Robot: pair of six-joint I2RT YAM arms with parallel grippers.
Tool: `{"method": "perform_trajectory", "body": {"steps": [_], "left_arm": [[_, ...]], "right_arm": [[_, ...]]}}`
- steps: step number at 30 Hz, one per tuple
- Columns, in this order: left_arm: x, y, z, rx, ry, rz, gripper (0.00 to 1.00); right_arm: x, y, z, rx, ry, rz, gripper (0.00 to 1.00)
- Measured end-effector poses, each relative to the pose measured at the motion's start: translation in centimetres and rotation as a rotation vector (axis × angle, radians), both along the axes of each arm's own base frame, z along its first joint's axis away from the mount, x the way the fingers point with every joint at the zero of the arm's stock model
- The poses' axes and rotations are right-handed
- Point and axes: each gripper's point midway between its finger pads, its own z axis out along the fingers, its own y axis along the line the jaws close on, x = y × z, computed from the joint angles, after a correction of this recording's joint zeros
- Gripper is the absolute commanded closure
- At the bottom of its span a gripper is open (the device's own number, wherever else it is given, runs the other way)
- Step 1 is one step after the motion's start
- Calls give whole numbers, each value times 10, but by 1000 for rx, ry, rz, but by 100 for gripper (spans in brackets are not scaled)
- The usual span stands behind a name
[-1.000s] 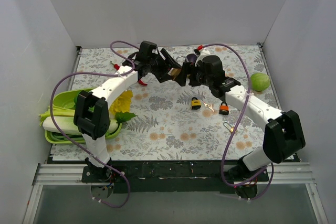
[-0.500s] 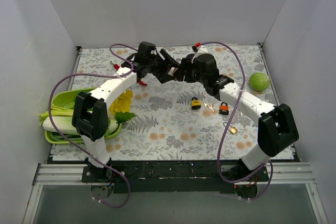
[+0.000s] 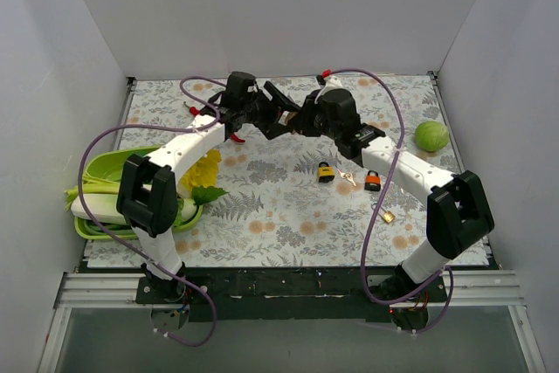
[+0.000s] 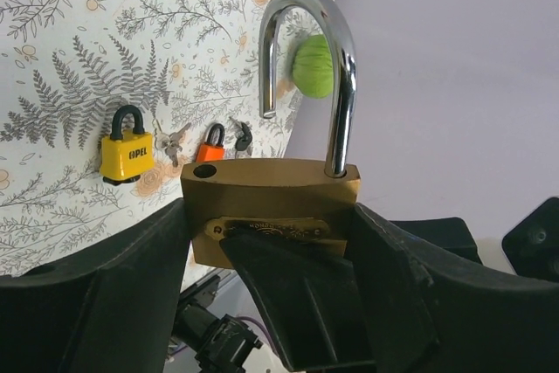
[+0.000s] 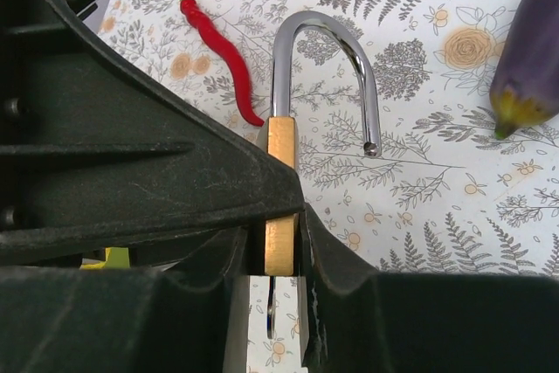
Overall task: Lock with the key
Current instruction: Lock the lock.
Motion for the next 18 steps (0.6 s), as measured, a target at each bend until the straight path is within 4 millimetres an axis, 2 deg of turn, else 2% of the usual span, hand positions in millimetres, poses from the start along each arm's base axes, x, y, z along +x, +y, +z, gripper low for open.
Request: {"method": "perform_trajectory", "body": {"steps": [2,3,7,10,14,18], "left_arm": [[-1,3,0,1,-2,0,15],[-3,6,1,0,-4,-4,2],[-6,23,21,-10,-67,-22,2],[-1,48,42,10,-169,-15,2],[3,89,70,72,-369,-36,2],[-6,119,70,157,-545,-149,2]], "right_arm": [[-1,1,1,0,-1,10,99],[-2,0,-1,-7,5,13,99],[-10,-15,-10,-56,46,33,99],[-20,-29,-3,-95,38,71,99],[-41,-44,27,-114,-43,168,99],[-77,-48,59,-99,-154,357,99]]}}
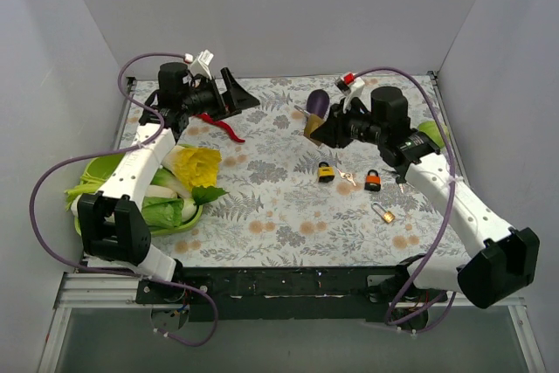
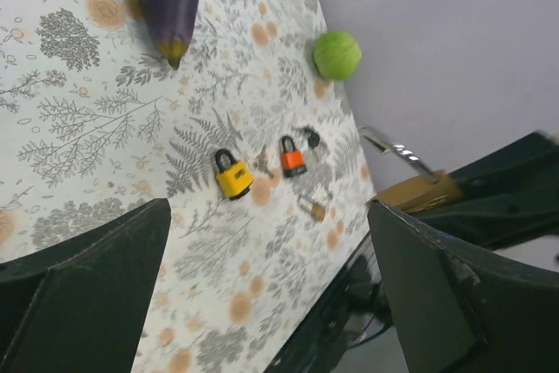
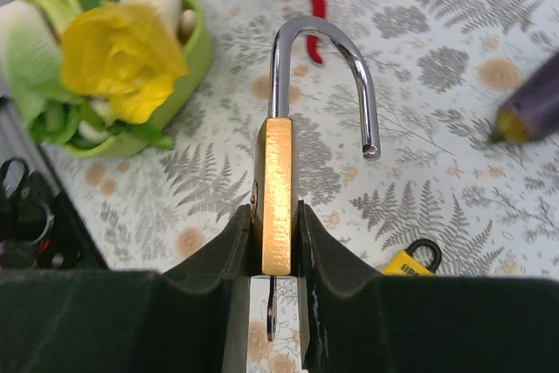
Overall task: Lock with the key
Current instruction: Lock the lock.
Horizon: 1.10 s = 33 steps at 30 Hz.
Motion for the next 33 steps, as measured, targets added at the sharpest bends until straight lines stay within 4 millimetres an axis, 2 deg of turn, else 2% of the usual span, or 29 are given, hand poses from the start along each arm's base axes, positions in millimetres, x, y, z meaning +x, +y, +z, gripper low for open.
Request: {"method": "perform_trajectory", "body": {"steps": [3,5,8,9,10,14,18,20,25,33], "left_arm": [[-18,4,-6,82,-134,-176,2],[-41,1,-11,126,-259,-340,2],[-85,-4,-14,164,-438,-533,10],[-98,-7,-12,174,-500,-582,17],[-110,-10,-8,185,-563,-624,18],[-146,-32,9,232,-812,-766,28],[-179,-64,5,259,-945,-905,39],[-184,-71,1,275,-958,-929,45],[-182,-77,-9,315,-945,-934,57],[-183,-83,-15,342,-933,-938,87]], "right_arm": [[-28,3,19,18,-71,163,99],[-49,7,25,25,-104,282,99],[-77,11,24,37,-109,442,99],[-86,12,23,42,-101,486,99],[-91,12,21,45,-94,515,99],[-112,12,16,69,-42,617,99],[-122,13,15,93,-3,672,99],[-126,13,15,104,9,690,99],[-132,14,19,126,13,722,99],[-132,14,23,128,-6,730,99]]}}
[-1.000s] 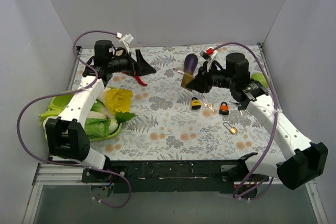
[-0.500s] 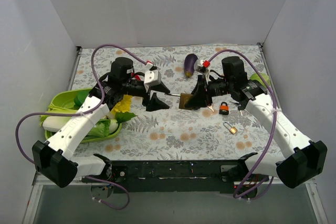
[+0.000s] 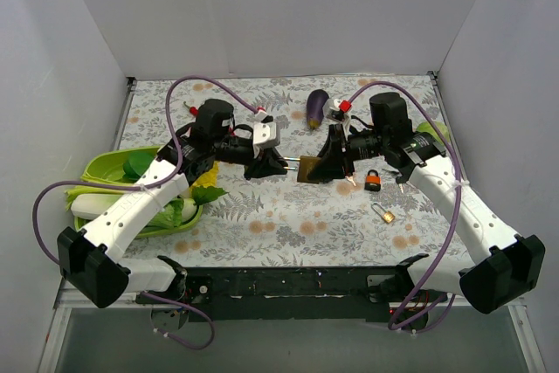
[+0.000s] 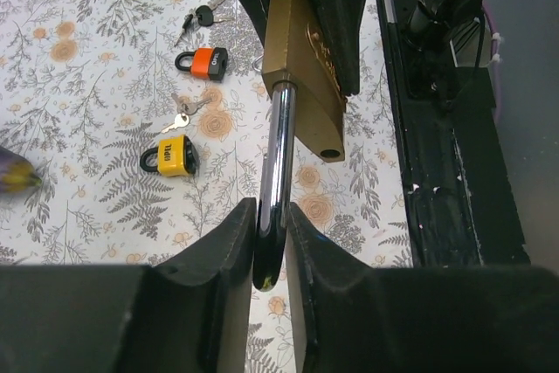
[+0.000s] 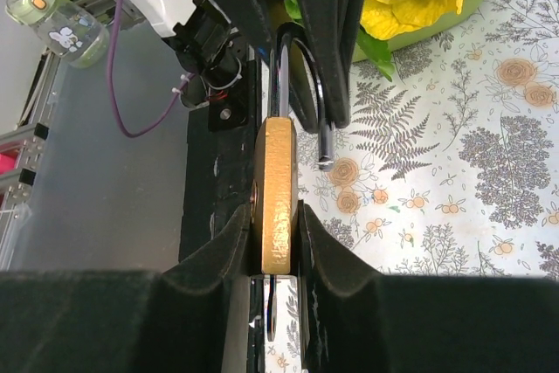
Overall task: Lock with the key
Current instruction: Lock the lock.
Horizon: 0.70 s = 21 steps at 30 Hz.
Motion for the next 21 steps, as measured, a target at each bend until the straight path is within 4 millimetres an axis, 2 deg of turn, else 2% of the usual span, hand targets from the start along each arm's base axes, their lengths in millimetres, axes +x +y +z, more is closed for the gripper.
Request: {"method": "perform_trajectory", "body": {"steps": [2,3,9,21], "left_arm": [[-1,-1,-1,6,-1,1,94],[-1,-1,-2,8,-1,0,100],[-9,-1,-5,25,31,-29,100],[-23,-5,-4,25,232,-43,100]], "right_arm": [[0,0,0,1,-5,1,99],[0,0,0,1,-8,3,99],[-1,-2,-2,-10,-36,12,99],[-4,-1,-2,-37,-150,19,99]]}}
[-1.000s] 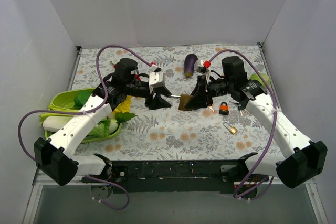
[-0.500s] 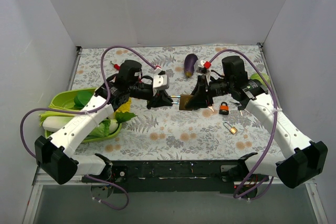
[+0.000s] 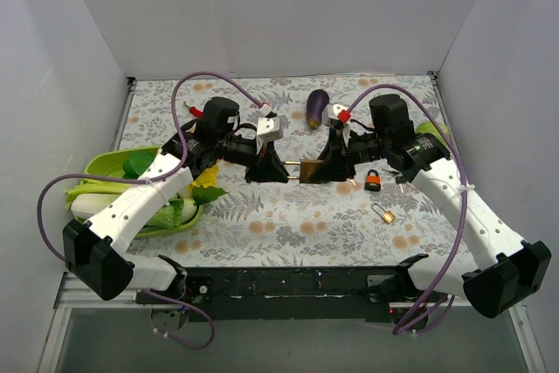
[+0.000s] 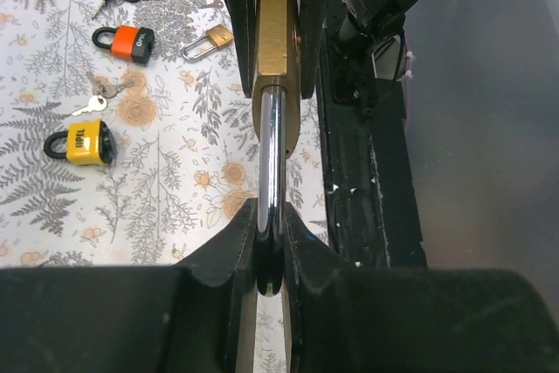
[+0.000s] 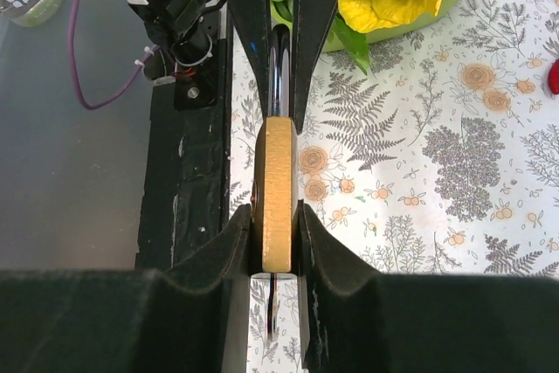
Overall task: Lock with the key
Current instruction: Lock the lock.
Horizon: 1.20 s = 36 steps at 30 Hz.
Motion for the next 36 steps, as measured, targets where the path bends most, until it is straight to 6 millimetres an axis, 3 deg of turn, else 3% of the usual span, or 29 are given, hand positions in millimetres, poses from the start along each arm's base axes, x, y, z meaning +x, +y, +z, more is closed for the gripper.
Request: {"method": "perform_trajectory", "body": {"steps": [14,26,36], "left_arm": [[-11,-4,-2,0,114,16,100],[-27,-6,-24,43,276,40,100],[-32,-9,-20,26,244,30,100]], "right_arm": [[-7,10,3,-3,10,-2,99],[-21,23,-23,-28,117,8,99],[-24,20,-19,-24,102,25,99]]}}
